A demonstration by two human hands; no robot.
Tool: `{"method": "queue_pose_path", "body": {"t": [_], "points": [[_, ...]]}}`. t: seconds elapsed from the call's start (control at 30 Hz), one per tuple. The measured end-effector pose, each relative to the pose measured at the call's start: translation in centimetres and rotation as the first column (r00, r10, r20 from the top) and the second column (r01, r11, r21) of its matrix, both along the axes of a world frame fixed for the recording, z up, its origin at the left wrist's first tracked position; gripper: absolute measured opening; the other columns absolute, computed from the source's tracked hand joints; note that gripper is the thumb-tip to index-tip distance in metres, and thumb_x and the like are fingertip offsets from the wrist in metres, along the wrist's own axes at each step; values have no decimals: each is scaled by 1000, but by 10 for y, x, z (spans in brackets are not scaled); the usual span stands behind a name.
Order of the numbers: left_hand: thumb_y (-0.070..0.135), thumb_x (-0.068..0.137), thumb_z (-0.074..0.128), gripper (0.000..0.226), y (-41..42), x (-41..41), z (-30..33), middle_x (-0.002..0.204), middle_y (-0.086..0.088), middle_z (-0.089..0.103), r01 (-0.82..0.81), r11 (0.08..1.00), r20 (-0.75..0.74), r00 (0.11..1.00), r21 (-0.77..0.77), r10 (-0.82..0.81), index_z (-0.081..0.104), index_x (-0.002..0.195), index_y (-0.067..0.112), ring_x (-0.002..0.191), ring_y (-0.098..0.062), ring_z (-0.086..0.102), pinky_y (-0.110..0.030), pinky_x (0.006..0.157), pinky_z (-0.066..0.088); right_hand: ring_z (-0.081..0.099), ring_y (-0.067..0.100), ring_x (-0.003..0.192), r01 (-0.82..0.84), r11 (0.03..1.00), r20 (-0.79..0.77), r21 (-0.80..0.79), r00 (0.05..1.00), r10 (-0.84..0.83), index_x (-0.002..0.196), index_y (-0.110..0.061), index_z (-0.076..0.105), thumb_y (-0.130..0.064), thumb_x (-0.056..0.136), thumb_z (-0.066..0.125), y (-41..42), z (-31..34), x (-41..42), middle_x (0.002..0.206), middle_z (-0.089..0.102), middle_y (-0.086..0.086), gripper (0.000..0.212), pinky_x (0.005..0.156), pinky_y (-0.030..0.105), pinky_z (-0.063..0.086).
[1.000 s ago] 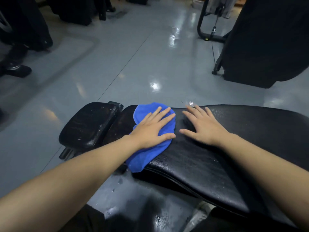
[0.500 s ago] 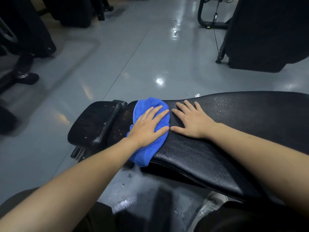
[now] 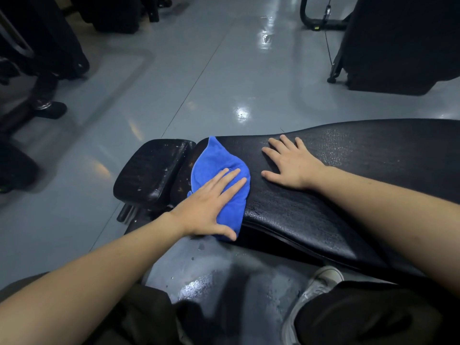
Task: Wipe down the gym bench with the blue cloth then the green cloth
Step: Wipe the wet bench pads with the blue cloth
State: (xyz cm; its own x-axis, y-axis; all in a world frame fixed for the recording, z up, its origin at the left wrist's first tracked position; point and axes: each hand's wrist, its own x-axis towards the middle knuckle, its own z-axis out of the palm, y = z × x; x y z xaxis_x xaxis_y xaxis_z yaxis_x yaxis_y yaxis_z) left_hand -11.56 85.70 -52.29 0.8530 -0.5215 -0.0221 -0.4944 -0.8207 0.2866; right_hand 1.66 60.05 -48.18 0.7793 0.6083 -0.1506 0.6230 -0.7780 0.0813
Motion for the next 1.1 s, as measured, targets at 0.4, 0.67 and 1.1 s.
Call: {"method": "queue_pose_path", "body": {"t": [0.4, 0.67, 1.1], "points": [[83, 73, 60, 126, -36, 6, -3, 169, -9, -4, 85, 993, 192, 976, 87, -100, 5, 161, 11, 156, -27, -8, -45, 126, 10, 8, 34, 152, -5, 1000, -6, -3, 1000, 5, 155, -21, 22, -75, 76, 5, 0, 0, 0, 164, 16, 10, 97, 120, 59, 8], [78, 75, 64, 112, -40, 9, -6, 169, -6, 5, 70, 997, 210, 975, 10, -71, 22, 159, 18, 156, -26, 1, -43, 126, 12, 7, 33, 152, -17, 1000, -4, 2, 1000, 17, 156, -22, 22, -72, 80, 7, -1, -3, 3, 164, 15, 10, 92, 120, 58, 7], [73, 74, 70, 100, 29, 7, -16, 168, 4, 13, -37, 998, 179, 983, -60, 47, 33, 155, 29, 156, -20, 7, -42, 124, 20, 5, 30, 152, -88, 996, -19, -34, 996, 87, 156, -27, 21, -74, 80, 9, 30, -1, 0, 165, 13, 6, 91, 119, 62, 9]]}}
